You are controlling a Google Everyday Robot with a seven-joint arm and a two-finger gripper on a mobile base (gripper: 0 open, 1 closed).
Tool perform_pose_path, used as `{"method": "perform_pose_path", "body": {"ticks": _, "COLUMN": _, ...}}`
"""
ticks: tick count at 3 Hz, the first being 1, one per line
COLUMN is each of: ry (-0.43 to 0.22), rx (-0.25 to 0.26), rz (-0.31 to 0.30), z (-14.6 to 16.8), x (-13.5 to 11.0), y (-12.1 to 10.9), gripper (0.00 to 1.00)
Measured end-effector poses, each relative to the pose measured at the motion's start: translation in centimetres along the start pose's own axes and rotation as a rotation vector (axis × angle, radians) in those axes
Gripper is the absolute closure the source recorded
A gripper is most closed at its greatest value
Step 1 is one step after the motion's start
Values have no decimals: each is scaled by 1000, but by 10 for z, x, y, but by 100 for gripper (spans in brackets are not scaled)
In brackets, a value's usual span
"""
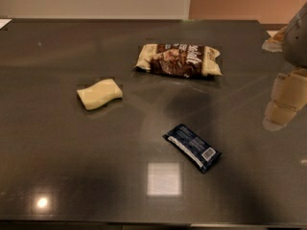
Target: Move rxbar blueberry near sponge
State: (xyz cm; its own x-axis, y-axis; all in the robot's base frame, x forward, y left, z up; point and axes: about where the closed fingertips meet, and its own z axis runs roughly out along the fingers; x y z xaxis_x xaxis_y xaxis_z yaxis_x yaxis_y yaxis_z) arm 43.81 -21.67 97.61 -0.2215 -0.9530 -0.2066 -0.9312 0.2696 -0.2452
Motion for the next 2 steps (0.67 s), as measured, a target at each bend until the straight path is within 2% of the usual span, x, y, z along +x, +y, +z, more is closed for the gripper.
{"method": "perform_pose_path", "body": {"ticks": 1, "ry": 4, "rx": 2, "rz": 0, "z": 1, "x": -5, "y": 1, "gripper": 0}}
{"method": "perform_pose_path", "body": {"ticks": 2, "ry": -6, "rx": -15, "rz": 18, "z": 11, "x": -20, "y": 8, "gripper": 0}}
